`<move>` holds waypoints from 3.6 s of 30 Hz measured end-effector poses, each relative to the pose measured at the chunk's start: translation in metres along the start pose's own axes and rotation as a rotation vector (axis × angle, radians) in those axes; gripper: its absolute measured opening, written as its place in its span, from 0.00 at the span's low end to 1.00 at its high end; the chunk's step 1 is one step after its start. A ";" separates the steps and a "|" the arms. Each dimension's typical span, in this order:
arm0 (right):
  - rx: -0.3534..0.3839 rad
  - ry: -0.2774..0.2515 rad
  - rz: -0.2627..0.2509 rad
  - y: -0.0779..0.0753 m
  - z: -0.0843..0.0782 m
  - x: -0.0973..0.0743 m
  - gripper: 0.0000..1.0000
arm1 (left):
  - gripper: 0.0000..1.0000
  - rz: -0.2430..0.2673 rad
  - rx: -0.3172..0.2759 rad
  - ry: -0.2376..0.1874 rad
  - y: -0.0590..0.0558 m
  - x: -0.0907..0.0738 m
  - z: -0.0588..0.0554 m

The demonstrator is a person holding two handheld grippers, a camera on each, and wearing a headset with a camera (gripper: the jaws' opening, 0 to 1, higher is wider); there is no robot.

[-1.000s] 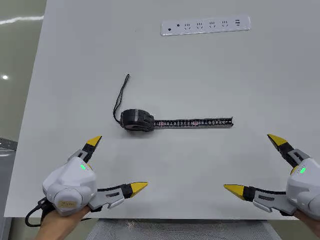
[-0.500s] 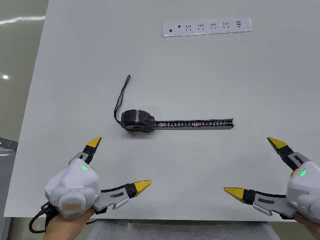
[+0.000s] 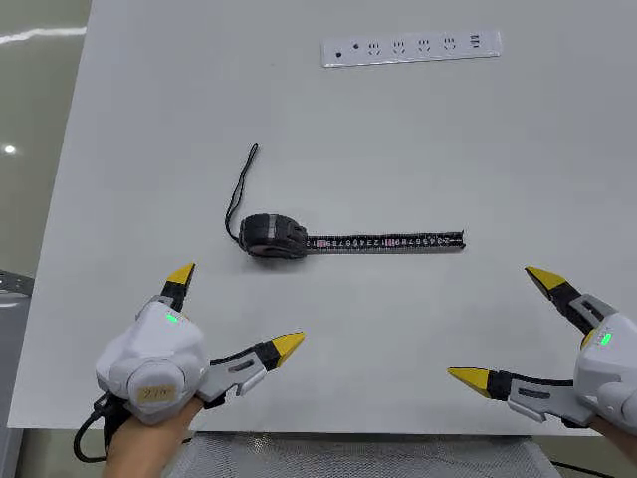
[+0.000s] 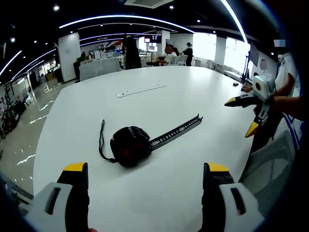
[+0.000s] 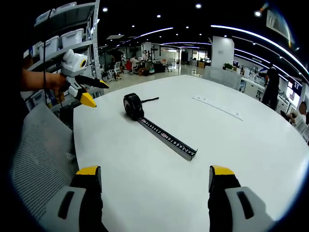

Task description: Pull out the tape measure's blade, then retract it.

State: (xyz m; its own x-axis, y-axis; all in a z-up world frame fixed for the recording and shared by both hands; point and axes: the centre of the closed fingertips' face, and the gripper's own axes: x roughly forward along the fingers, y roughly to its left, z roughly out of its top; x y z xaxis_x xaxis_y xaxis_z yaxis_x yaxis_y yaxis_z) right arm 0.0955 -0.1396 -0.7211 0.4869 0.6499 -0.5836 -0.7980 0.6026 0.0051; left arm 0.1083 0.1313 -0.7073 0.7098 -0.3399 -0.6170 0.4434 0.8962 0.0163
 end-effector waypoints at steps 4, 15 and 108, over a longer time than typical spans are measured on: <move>-0.016 -0.003 0.023 0.001 0.001 0.001 0.91 | 0.97 0.035 -0.027 0.000 0.006 0.004 0.003; -0.110 -0.005 0.097 -0.005 0.007 0.007 0.82 | 0.96 0.100 -0.078 0.000 0.008 0.015 0.008; -0.479 0.179 0.420 -0.081 -0.019 0.107 0.20 | 0.66 0.214 -0.322 0.128 0.035 0.118 -0.001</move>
State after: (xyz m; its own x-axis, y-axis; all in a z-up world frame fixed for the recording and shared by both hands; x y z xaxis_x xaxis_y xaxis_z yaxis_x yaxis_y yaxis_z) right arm 0.2059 -0.1278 -0.7997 0.0659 0.6725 -0.7371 -0.9970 0.0149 -0.0755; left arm 0.2069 0.1234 -0.7806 0.6842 -0.1164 -0.7199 0.0850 0.9932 -0.0798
